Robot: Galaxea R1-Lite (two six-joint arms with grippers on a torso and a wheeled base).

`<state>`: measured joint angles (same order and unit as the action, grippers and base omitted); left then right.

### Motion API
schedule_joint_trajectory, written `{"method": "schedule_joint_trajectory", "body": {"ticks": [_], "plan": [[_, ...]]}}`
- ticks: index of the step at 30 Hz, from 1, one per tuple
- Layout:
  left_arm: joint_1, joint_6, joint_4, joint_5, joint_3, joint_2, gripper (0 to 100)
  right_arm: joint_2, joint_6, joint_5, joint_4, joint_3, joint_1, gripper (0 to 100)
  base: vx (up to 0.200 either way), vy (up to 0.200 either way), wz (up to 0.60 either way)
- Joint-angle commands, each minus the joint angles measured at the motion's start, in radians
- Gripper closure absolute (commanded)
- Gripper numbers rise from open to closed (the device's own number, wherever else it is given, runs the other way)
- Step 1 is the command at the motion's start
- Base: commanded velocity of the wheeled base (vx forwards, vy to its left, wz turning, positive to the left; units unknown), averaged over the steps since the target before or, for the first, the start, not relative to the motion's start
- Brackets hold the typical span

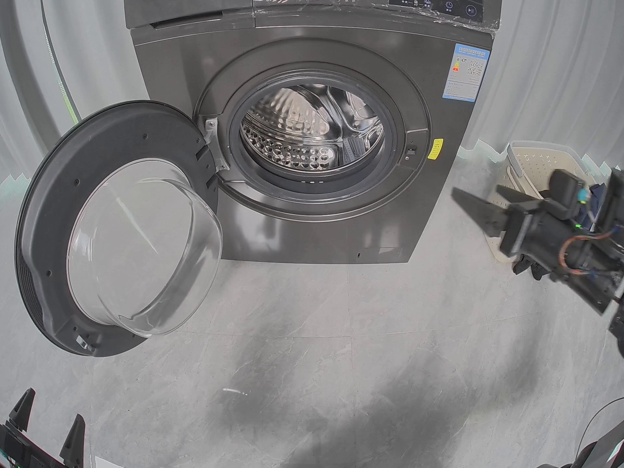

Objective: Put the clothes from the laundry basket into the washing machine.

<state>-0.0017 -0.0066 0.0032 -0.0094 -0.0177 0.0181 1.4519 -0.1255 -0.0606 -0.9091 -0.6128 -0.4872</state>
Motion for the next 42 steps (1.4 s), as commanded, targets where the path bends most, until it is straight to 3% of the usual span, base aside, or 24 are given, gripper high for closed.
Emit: {"method": "schedule_joint_trajectory", "body": {"ticks": [1,4,5,6,11,17,22,24,25,27,31,42], "plan": [[0.000,0.005,0.000,-0.001,0.016,-0.018,0,-0.841,0.086,0.055,0.234,0.453,0.366,0,0.000,0.000,0.00],[0.000,0.004,0.000,0.000,0.016,-0.018,0,-0.881,0.087,0.056,0.254,0.476,0.380,0,0.000,0.000,0.00],[0.000,0.002,0.000,0.000,0.016,-0.018,0,-1.041,0.093,0.082,0.315,0.581,0.398,0,0.200,0.000,0.00],[0.000,0.000,0.000,0.000,0.016,-0.018,0,-1.096,0.101,0.091,0.342,0.610,0.404,0,0.200,0.000,0.00],[0.000,0.002,0.000,0.000,0.016,-0.018,0,-1.335,0.103,0.104,0.664,0.588,0.432,0,0.200,0.000,0.00],[0.000,0.000,0.000,-0.001,0.016,-0.018,0,-1.452,0.127,0.145,0.865,0.613,0.483,0,0.200,0.000,0.00],[0.000,0.000,0.000,0.000,0.016,-0.018,0,-1.452,0.153,0.147,0.874,0.611,0.483,0,0.200,0.000,0.00],[0.000,-0.003,0.000,0.000,0.016,-0.018,0,-1.452,0.162,0.114,0.906,0.613,0.486,0,0.000,0.000,0.00],[0.000,-0.003,-0.002,0.000,0.016,-0.018,0,-1.452,0.142,0.081,0.912,0.611,0.486,0,0.000,0.000,0.00],[0.000,-0.009,0.000,0.000,0.016,-0.018,0,-1.452,0.124,0.058,0.918,0.611,0.484,0,0.000,0.000,0.00],[0.000,-0.010,0.000,0.002,0.016,-0.018,0,-1.452,0.121,0.061,0.915,0.611,0.483,0,0.000,0.000,0.00],[0.000,-0.010,-0.002,0.003,0.016,-0.018,0,-1.452,0.127,0.062,0.915,0.611,0.483,0,0.000,-0.200,0.00]]}}
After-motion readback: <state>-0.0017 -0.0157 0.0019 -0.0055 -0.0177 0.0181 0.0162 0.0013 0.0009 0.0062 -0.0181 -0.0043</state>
